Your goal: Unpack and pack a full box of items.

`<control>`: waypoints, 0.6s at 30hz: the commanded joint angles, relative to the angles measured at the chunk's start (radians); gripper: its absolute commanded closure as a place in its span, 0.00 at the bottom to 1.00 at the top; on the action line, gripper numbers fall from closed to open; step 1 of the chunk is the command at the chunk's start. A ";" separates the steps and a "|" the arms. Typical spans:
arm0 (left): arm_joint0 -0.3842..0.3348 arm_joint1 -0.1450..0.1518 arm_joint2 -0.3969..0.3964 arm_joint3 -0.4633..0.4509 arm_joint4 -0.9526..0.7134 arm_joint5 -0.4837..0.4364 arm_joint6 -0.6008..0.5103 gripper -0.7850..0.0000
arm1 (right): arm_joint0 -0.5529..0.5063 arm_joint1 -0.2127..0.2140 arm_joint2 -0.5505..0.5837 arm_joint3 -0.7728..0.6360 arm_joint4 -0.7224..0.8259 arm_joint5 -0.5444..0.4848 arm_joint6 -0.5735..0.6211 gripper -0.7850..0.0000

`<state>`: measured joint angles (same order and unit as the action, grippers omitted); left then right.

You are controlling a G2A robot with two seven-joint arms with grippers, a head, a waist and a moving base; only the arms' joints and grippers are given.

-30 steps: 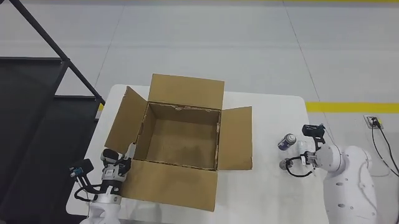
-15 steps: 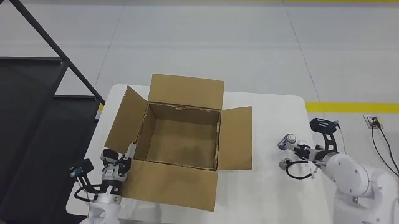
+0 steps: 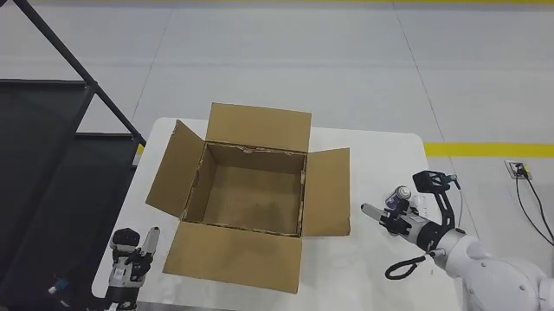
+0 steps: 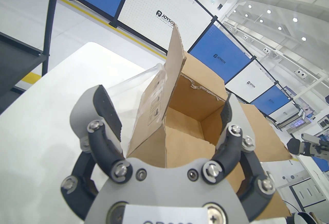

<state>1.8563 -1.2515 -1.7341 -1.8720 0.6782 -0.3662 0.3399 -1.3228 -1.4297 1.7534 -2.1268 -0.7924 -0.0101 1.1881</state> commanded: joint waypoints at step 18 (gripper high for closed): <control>0.043 0.010 -0.090 0.115 -0.040 -0.102 -0.097 0.00 | -0.002 0.000 -0.001 0.003 0.001 -0.001 -0.008 0.00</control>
<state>1.8997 -1.2412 -1.8267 -1.7564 0.6386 -0.4685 0.2472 -1.3226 -1.4297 1.7535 -2.1265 -0.7924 -0.0105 1.1883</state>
